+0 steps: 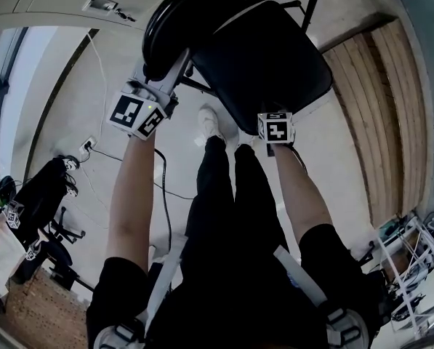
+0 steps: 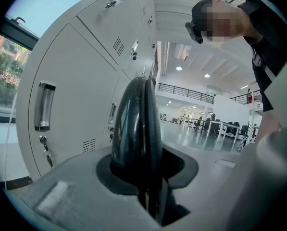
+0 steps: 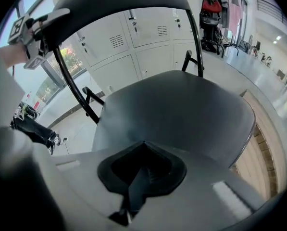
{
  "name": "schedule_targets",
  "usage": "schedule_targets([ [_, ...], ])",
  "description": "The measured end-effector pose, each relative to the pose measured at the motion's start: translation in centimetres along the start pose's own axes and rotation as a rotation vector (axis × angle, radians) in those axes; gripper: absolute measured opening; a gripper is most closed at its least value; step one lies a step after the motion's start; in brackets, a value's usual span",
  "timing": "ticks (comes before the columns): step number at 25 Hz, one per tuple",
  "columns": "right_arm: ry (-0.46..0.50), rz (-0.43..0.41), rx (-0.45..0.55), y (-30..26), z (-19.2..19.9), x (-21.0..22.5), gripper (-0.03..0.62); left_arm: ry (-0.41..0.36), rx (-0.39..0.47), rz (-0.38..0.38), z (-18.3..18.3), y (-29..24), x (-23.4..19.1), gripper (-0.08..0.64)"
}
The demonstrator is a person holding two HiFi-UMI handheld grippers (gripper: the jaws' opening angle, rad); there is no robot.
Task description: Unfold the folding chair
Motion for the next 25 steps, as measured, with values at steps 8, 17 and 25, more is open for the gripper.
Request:
schedule_targets([
  [8, -0.021, 0.030, -0.097, -2.7, 1.4, 0.2, 0.006, 0.030, -0.008, 0.004, 2.3, -1.0, -3.4, 0.130],
  [17, -0.018, 0.084, -0.233, -4.0, 1.7, 0.3, 0.006, 0.083, -0.018, 0.012, 3.8, -1.3, -5.2, 0.132],
  [25, 0.007, 0.087, -0.258, -5.5, 2.6, 0.2, 0.006, 0.129, 0.005, 0.016, 5.1, -1.4, -5.8, 0.133],
])
Point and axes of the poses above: the fingertips, and each gripper's own axes: y backward along the fingers, x to its right, z out of its underside, the point moved 8 cm from there along y, backward along the fingers, and after that the axes turned 6 degrees about -y, right-handed, at the moved point
